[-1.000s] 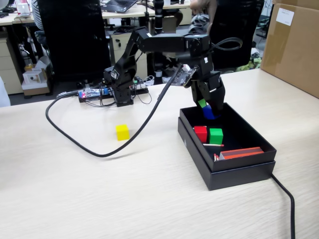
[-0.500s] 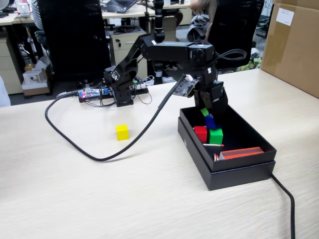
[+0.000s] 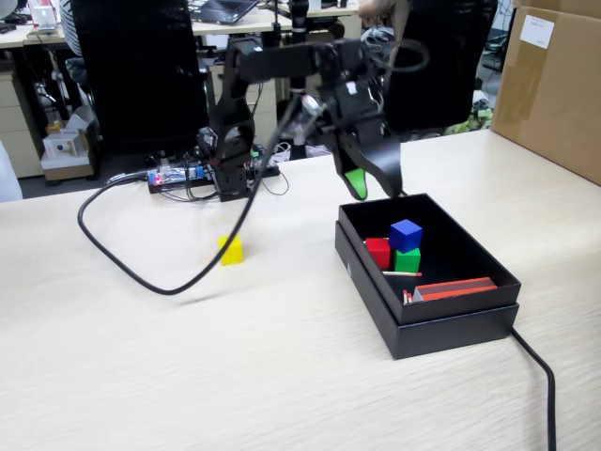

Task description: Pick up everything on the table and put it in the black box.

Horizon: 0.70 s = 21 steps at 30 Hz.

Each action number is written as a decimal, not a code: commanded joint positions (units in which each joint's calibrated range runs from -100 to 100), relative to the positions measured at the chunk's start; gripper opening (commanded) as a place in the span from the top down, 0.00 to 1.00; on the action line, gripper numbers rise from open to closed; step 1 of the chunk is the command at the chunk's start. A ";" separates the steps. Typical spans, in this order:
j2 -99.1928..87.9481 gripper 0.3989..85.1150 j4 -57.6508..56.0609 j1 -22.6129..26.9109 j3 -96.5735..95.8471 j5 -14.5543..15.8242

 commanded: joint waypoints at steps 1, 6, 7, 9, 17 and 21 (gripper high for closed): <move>-18.15 0.51 0.84 -3.32 -4.29 -4.84; -31.46 0.48 0.84 -8.84 -20.16 -9.43; -33.18 0.48 0.84 -9.82 -23.15 -10.16; -35.94 0.48 0.84 -11.53 -29.14 -11.18; -31.80 0.43 0.93 -14.75 -45.00 -11.53; -23.08 0.43 1.70 -15.87 -45.09 -11.48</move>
